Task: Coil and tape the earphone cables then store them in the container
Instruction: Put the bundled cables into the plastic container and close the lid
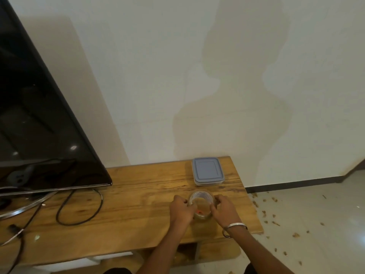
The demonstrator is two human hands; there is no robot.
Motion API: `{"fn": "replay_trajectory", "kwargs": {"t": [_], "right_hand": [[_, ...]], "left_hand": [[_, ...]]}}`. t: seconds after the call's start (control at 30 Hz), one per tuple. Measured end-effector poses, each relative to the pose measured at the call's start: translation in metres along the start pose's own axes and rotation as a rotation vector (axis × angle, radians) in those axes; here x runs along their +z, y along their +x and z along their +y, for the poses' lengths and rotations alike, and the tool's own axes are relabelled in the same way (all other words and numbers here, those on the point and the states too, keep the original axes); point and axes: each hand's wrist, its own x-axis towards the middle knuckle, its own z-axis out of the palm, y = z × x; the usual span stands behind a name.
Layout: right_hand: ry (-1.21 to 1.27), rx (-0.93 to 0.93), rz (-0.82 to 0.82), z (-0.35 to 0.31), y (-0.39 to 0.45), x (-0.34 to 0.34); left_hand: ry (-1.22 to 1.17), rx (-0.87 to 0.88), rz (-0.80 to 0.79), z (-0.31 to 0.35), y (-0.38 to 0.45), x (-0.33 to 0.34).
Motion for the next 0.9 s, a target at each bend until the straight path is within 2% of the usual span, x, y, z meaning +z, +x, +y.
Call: {"fn": "replay_trajectory", "kwargs": {"t": [0.17,0.27,0.4,0.73,0.9], "right_hand": [[-0.019,0.103,0.085,0.021,0.005,-0.021],[-0.026,0.161,0.184,0.034,0.010,-0.032],[-0.056,0.258,0.207,0.049,0.017,-0.034],[-0.071,0.295,0.203,0.051,0.016,-0.022],[-0.292,0.239,0.207,0.038,0.009,-0.028]], "left_hand": [[-0.010,0.080,-0.081,0.006,-0.007,0.026],[0.265,0.192,-0.120,-0.007,-0.007,0.033],[0.585,0.341,-0.190,-0.036,-0.005,0.036],[0.589,0.434,-0.187,-0.045,-0.005,0.031],[0.579,0.493,-0.180,-0.041,-0.008,0.017]]}}
